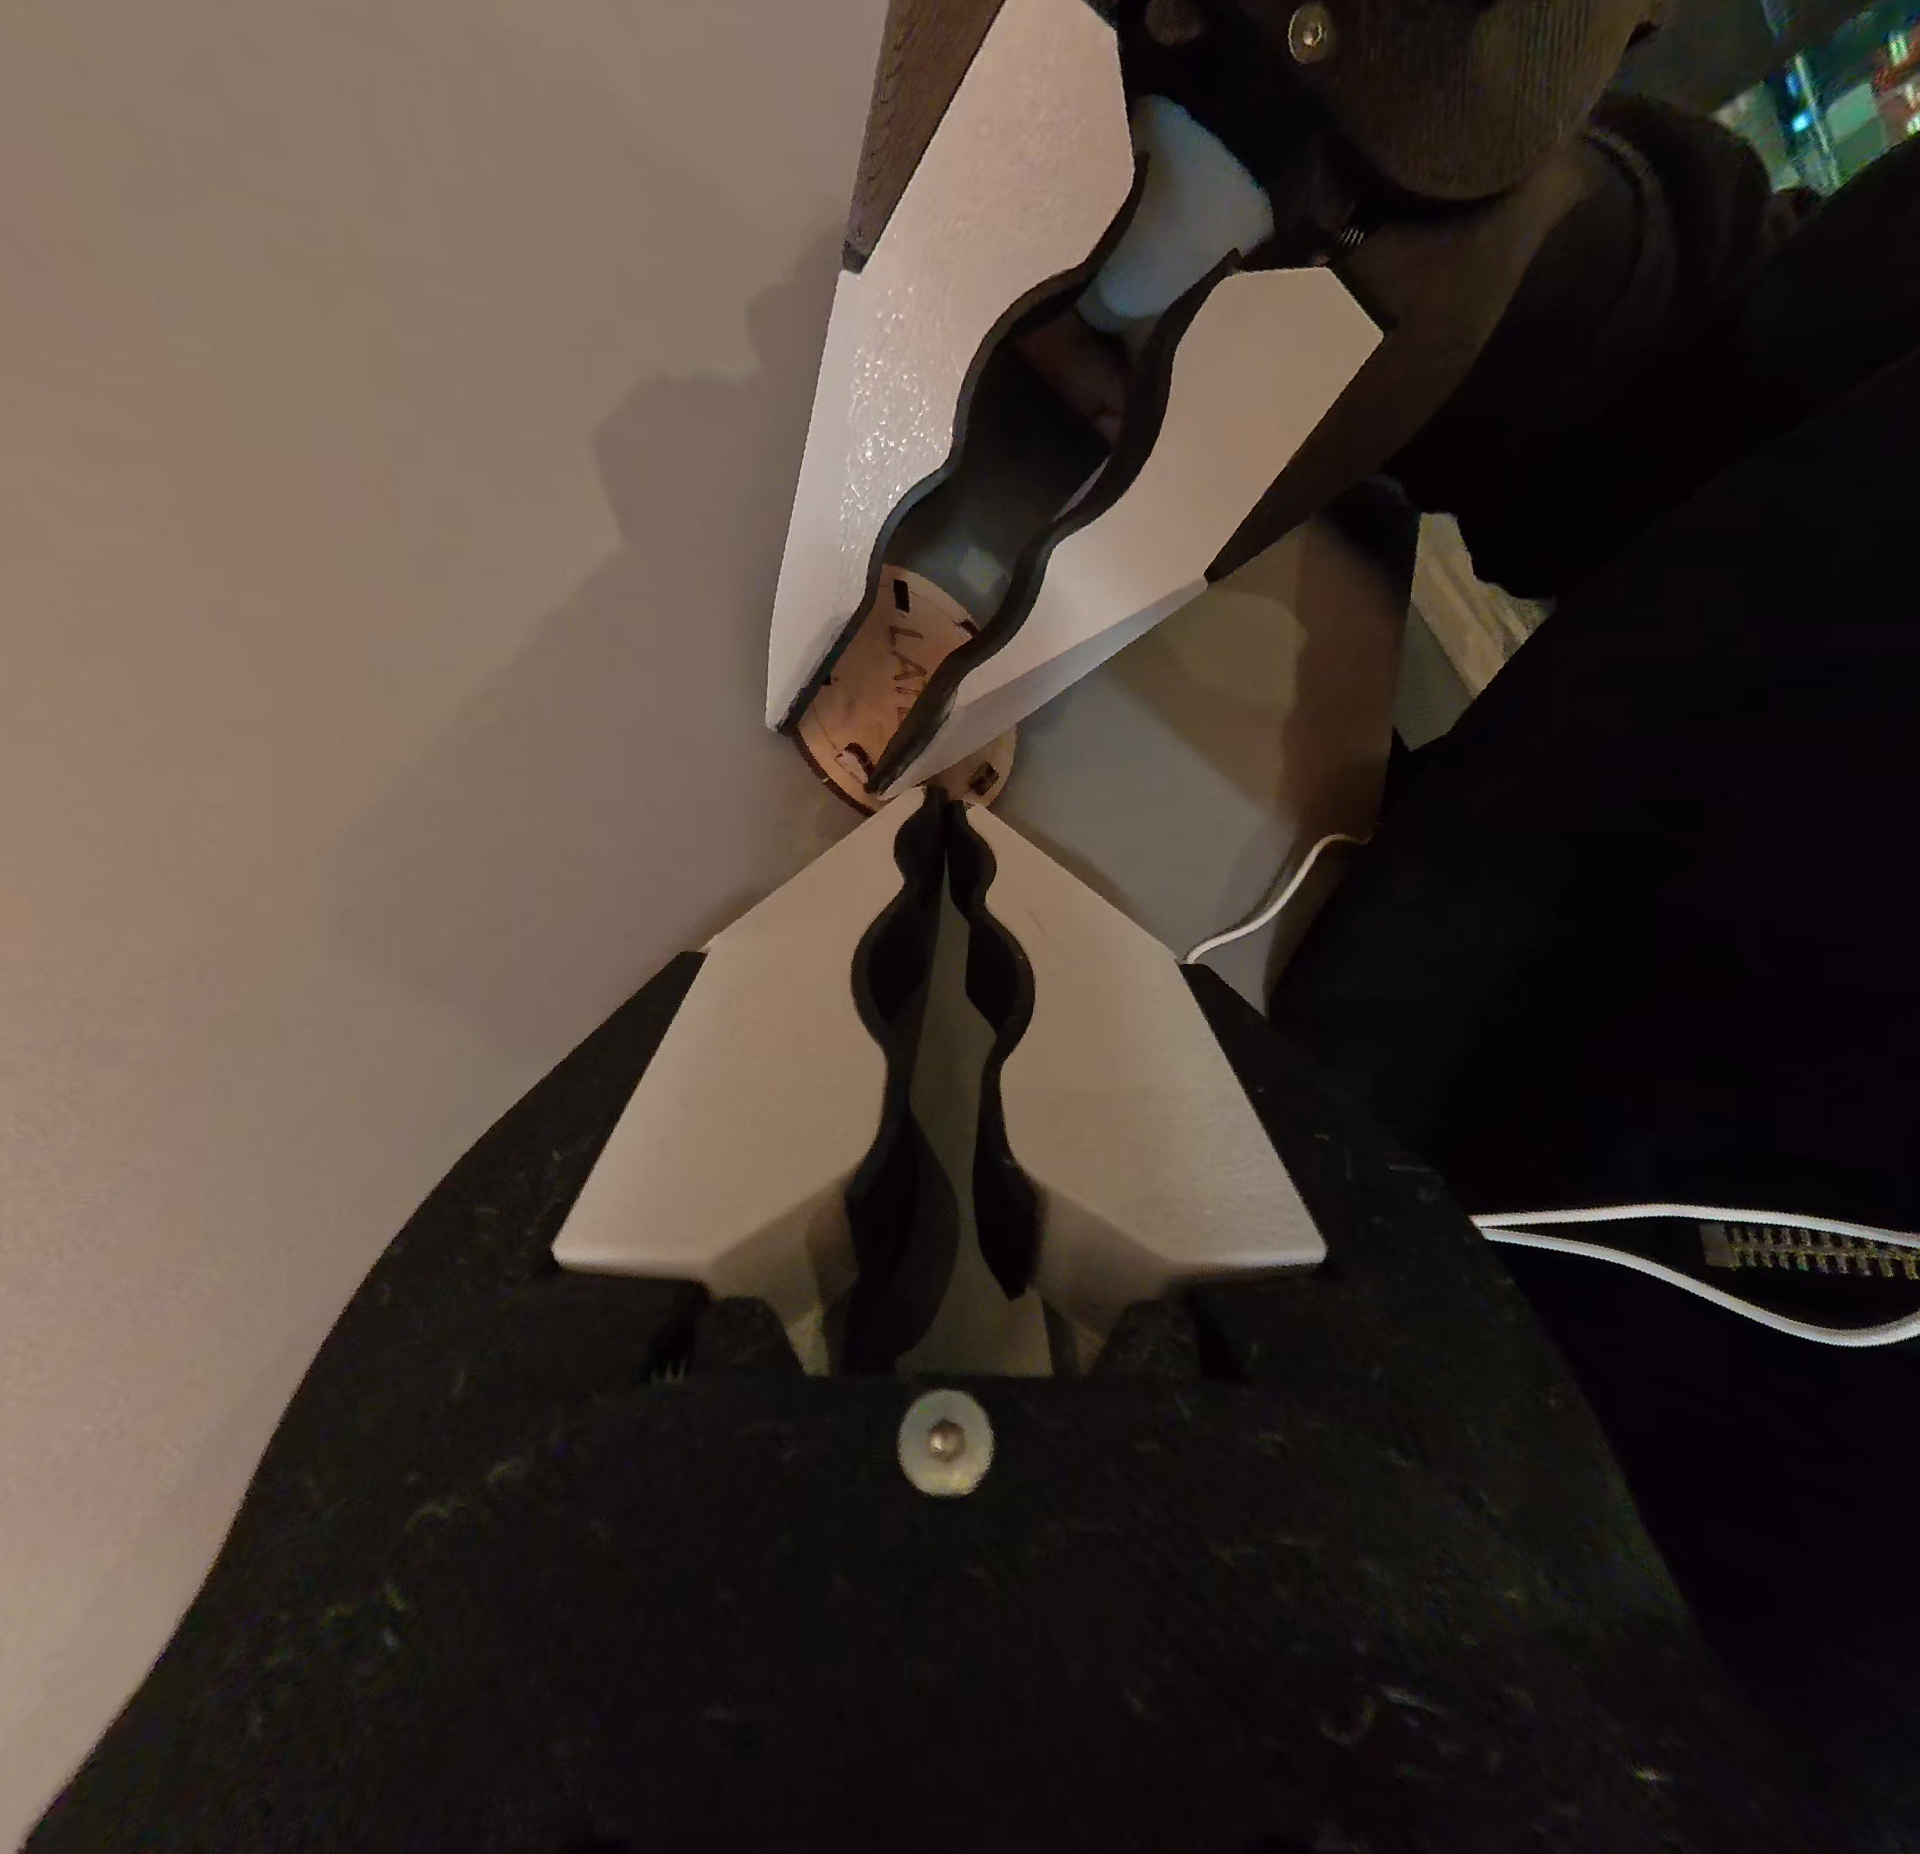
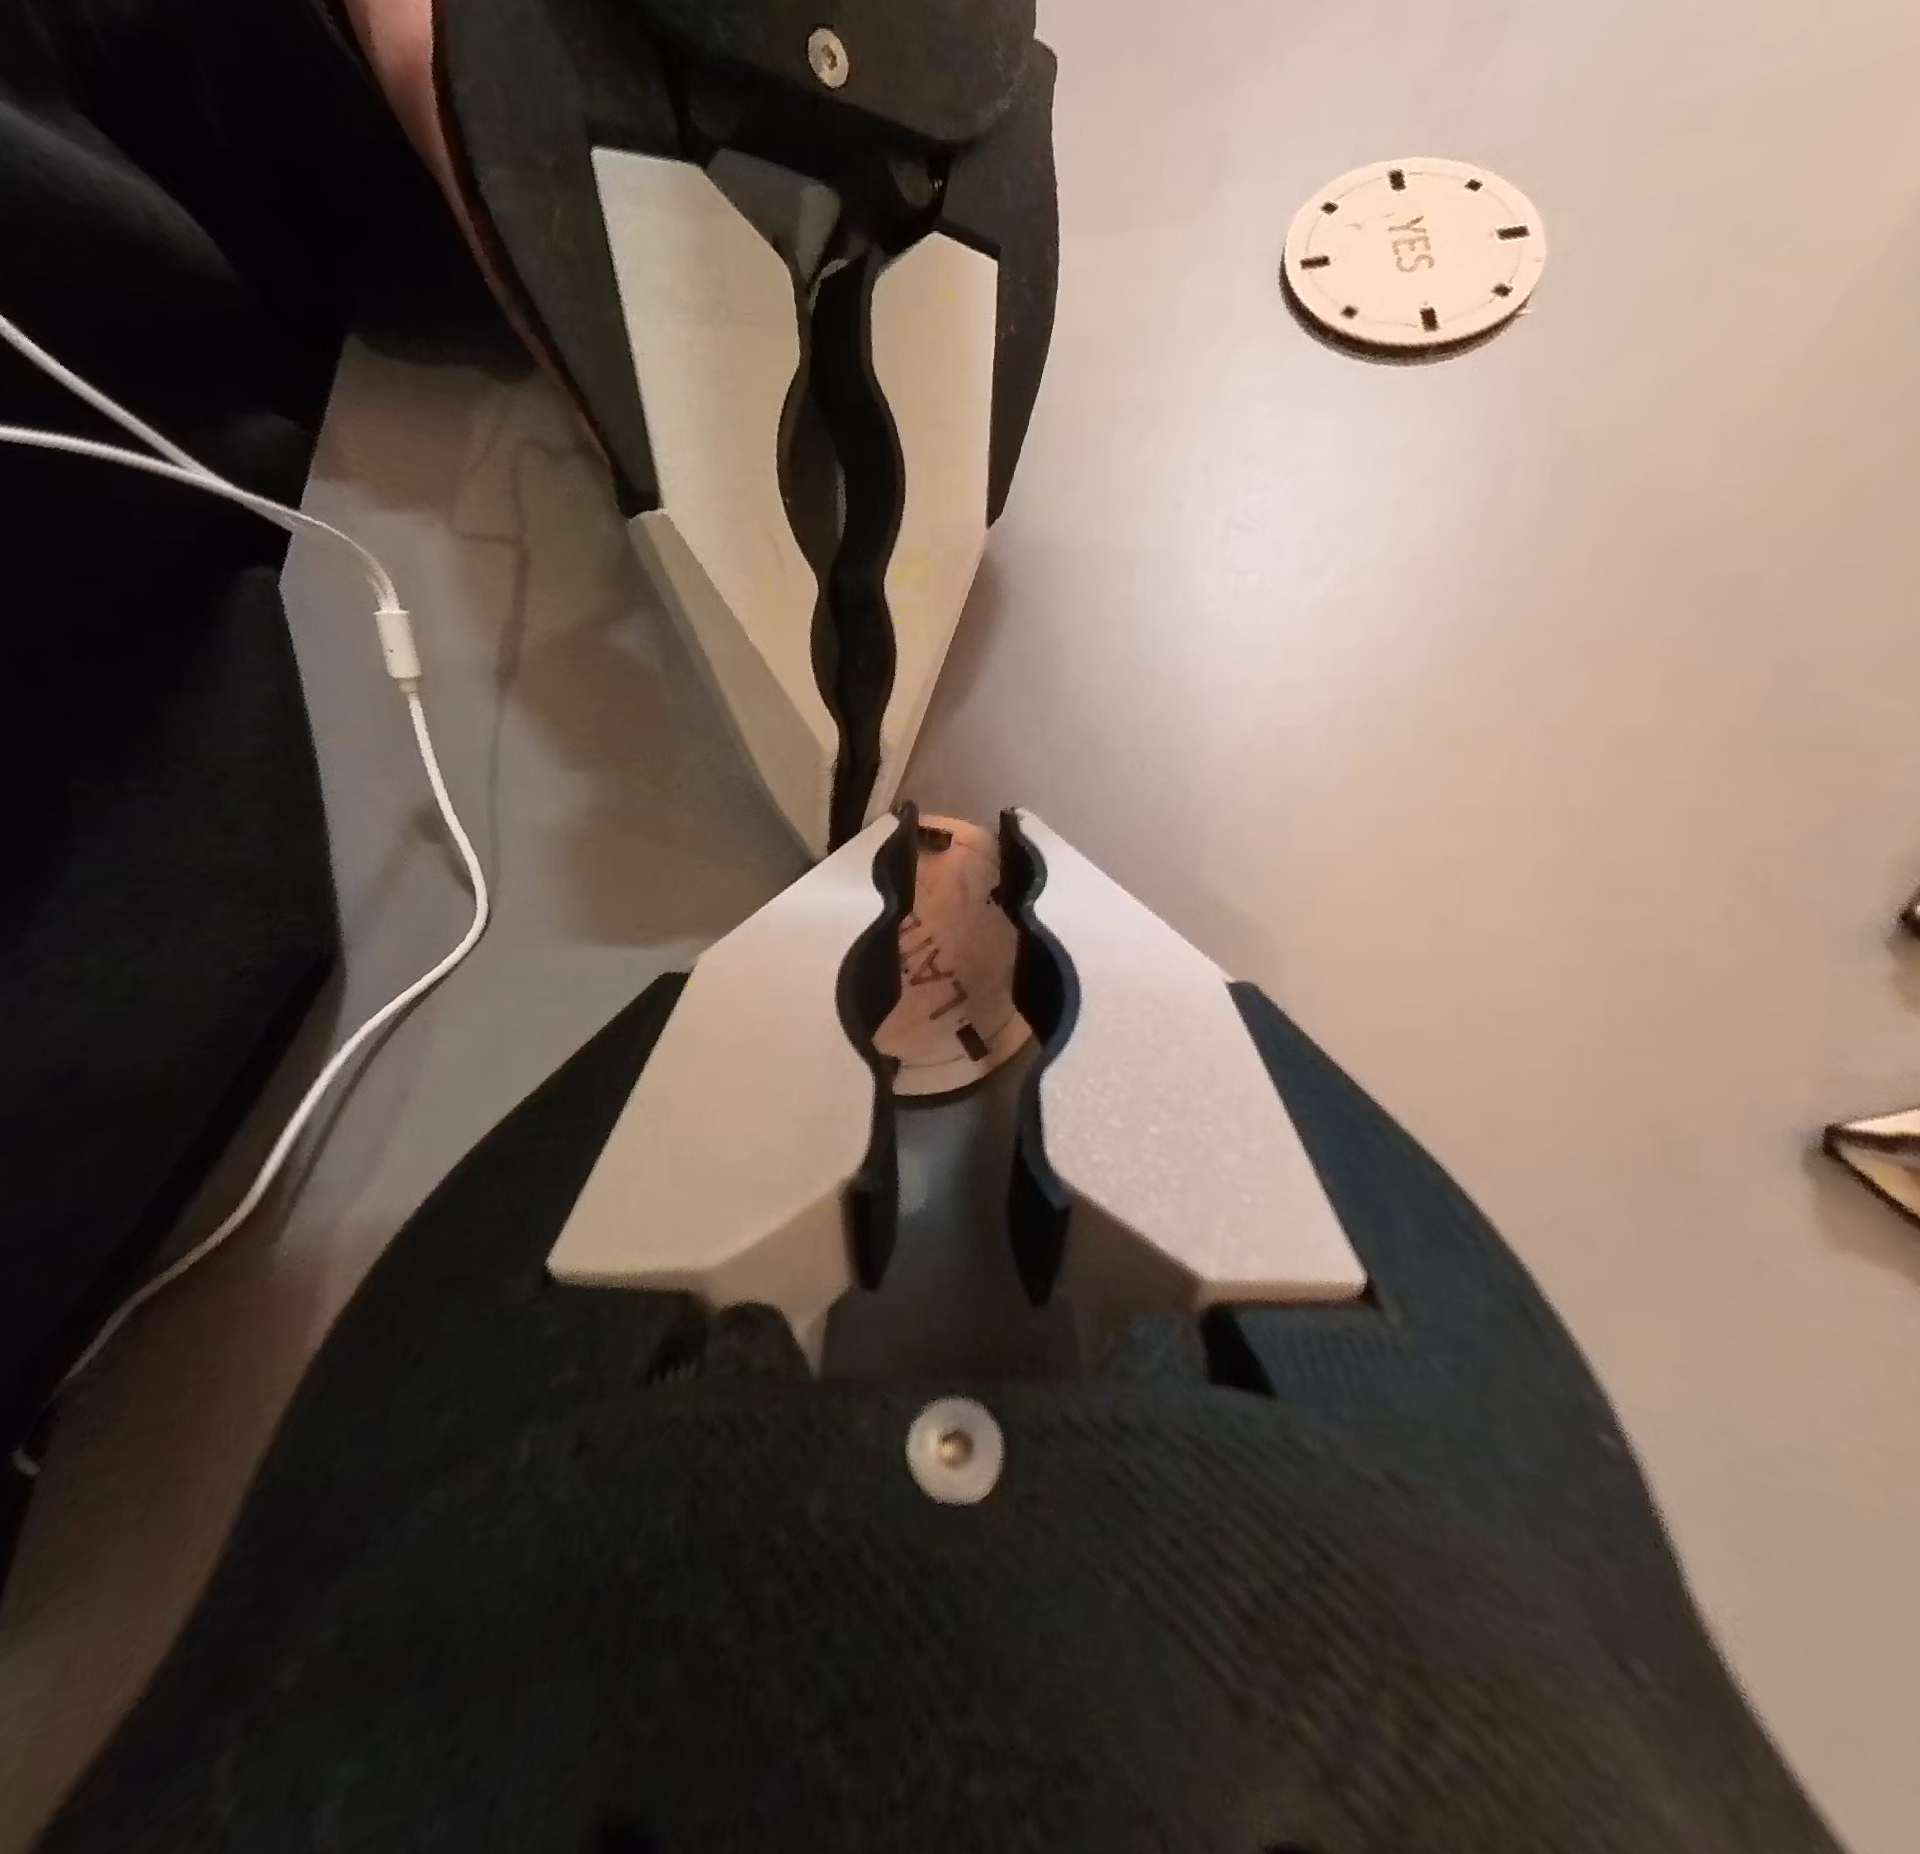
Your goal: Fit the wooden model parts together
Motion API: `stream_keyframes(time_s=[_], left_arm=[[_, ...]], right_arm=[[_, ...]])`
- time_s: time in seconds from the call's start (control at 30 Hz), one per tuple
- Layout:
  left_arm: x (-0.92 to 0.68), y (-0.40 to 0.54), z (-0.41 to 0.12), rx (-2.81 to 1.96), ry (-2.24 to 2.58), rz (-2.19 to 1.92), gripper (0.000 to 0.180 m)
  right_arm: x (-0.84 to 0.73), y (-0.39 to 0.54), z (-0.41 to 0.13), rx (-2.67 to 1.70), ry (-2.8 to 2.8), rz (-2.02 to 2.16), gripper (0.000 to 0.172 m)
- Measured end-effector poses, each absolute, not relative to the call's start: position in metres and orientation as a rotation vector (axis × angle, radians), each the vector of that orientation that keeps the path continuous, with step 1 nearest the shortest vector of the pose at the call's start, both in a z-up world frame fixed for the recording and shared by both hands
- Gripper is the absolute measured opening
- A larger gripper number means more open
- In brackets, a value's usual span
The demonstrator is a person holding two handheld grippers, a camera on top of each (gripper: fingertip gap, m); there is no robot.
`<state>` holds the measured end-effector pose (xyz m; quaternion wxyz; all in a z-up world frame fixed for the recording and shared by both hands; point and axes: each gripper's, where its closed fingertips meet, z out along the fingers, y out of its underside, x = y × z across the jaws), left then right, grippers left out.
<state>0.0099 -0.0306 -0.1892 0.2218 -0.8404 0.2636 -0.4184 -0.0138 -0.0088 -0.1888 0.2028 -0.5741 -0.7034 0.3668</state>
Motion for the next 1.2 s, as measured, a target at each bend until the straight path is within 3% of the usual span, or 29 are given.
stream_keyframes(time_s=[0.17,0.23,0.43,0.6,1.2], left_arm=[[0.01,-0.03,-0.189,-2.324,0.724,-1.165,0.001],[0.01,-0.03,-0.189,-2.324,0.723,-1.167,0.001],[0.01,-0.03,-0.189,-2.328,0.71,-1.186,0.001],[0.01,-0.029,-0.189,-2.327,0.706,-1.18,0.001],[0.009,-0.028,-0.184,-2.309,0.666,-1.26,0.0]], right_arm=[[-0.013,-0.007,-0.189,-1.605,-2.04,0.929,0.017],[-0.013,0.002,-0.189,-1.605,-2.046,0.812,0.036],[-0.005,-0.001,-0.19,-1.678,-2.122,0.752,0.03],[-0.005,0.0,-0.191,-1.728,-2.176,0.643,0.041],[-0.005,-0.003,-0.19,-1.815,-2.006,0.737,0.027]])
